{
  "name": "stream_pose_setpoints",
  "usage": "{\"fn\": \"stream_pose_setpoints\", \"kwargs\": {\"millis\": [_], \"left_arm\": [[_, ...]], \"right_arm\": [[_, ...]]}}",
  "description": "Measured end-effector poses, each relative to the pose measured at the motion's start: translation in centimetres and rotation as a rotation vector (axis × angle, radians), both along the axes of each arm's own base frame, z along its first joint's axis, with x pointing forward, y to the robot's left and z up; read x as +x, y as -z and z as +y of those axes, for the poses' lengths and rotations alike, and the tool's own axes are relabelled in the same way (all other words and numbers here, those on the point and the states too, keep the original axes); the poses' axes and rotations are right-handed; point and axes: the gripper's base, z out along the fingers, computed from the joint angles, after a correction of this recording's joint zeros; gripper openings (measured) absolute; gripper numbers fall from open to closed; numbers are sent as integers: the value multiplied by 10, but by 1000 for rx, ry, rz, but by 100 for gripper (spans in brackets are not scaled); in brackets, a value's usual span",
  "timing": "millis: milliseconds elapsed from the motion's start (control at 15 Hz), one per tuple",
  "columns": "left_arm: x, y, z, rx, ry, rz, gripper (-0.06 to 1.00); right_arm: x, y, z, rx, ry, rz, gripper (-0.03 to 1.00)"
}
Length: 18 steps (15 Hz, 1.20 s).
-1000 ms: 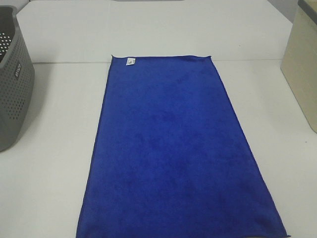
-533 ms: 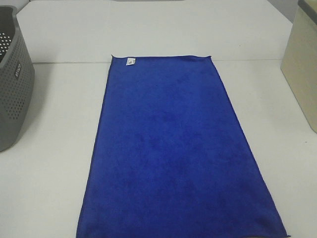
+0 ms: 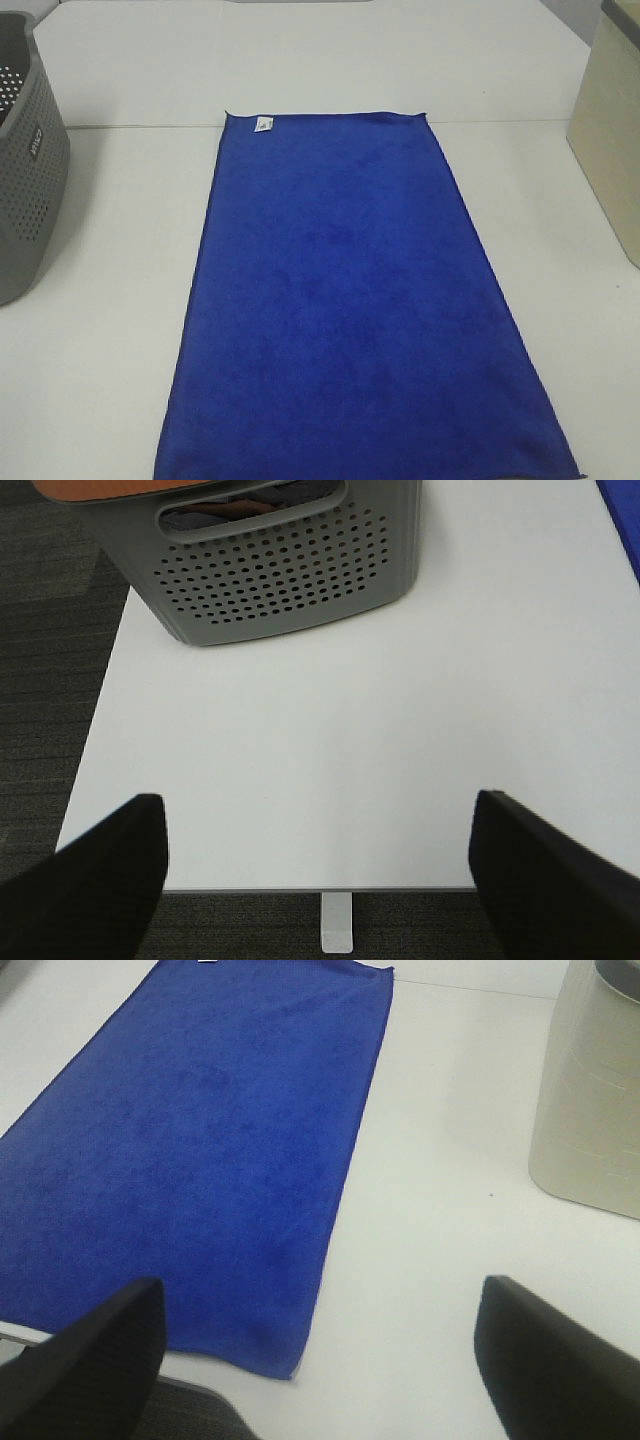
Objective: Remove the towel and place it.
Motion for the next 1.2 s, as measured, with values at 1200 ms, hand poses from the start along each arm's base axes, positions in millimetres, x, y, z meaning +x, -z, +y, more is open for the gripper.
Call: {"fn": "stream_pose_setpoints", "kwargs": {"millis": [1200], "left_arm": [[10,-12,-17,-220,82,-183,76]], "right_arm": [[1,0,0,1,20,-6,82]]}}
